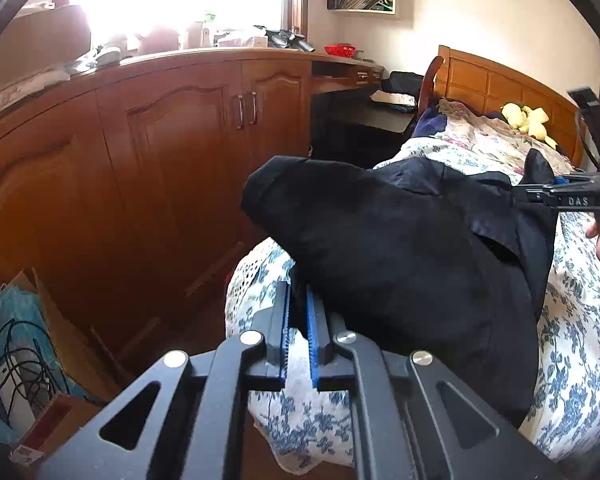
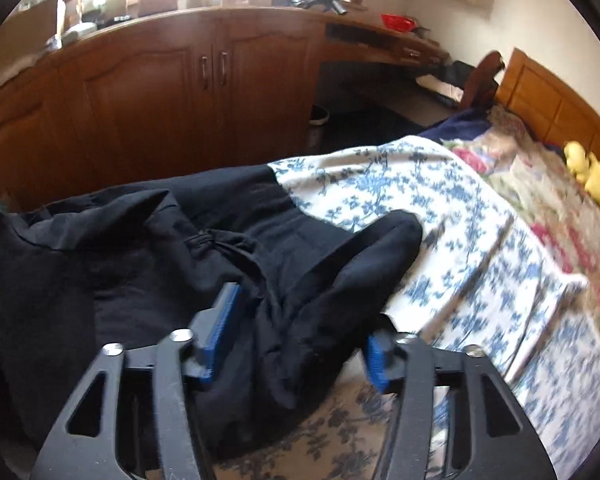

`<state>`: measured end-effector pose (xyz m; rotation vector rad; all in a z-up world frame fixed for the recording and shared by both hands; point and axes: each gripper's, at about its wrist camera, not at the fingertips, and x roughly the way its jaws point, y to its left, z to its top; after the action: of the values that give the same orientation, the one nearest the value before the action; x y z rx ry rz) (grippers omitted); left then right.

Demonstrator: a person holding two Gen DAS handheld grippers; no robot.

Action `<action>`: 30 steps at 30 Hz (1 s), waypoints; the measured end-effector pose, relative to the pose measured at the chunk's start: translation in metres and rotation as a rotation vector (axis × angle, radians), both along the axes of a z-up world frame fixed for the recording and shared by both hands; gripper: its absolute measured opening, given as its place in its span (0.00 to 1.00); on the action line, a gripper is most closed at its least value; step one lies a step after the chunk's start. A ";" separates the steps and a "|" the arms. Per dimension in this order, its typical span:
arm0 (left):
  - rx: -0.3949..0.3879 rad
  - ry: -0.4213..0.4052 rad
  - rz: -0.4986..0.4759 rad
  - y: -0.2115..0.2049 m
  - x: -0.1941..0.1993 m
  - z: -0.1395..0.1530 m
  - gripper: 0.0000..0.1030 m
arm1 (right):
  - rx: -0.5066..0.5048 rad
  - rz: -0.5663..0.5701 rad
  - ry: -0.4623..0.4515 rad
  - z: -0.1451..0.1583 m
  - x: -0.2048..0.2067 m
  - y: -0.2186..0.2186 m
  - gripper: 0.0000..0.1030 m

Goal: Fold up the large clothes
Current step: 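Lift the folded coat with both tools and carry it toward the bed corner, then lower the coat onto the bed corner and open both tools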

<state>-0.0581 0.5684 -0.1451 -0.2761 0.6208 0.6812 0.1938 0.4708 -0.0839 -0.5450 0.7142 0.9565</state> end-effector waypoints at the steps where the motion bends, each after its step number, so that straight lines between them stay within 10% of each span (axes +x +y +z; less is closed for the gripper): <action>1: -0.005 -0.003 0.002 -0.002 -0.004 0.000 0.07 | 0.007 0.004 -0.019 -0.001 -0.004 -0.004 0.65; 10: 0.003 -0.026 -0.002 -0.021 -0.031 0.011 0.15 | 0.006 -0.023 -0.079 -0.013 -0.017 -0.027 0.69; 18: 0.001 -0.090 -0.039 -0.038 -0.041 0.028 0.30 | 0.071 -0.124 0.224 -0.059 0.039 -0.038 0.68; 20: 0.010 -0.097 -0.046 -0.041 -0.040 0.034 0.36 | 0.114 -0.086 0.282 -0.062 0.047 -0.030 0.40; 24: 0.040 -0.103 -0.042 -0.045 -0.037 0.044 0.39 | 0.092 0.016 0.130 -0.042 0.032 0.000 0.23; 30: 0.066 -0.094 -0.049 -0.060 -0.028 0.051 0.51 | 0.012 0.041 0.001 -0.024 0.017 0.022 0.29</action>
<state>-0.0860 0.5085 -0.0942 -0.2296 0.5127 0.6365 0.2105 0.4932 -0.1075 -0.5507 0.7006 0.9990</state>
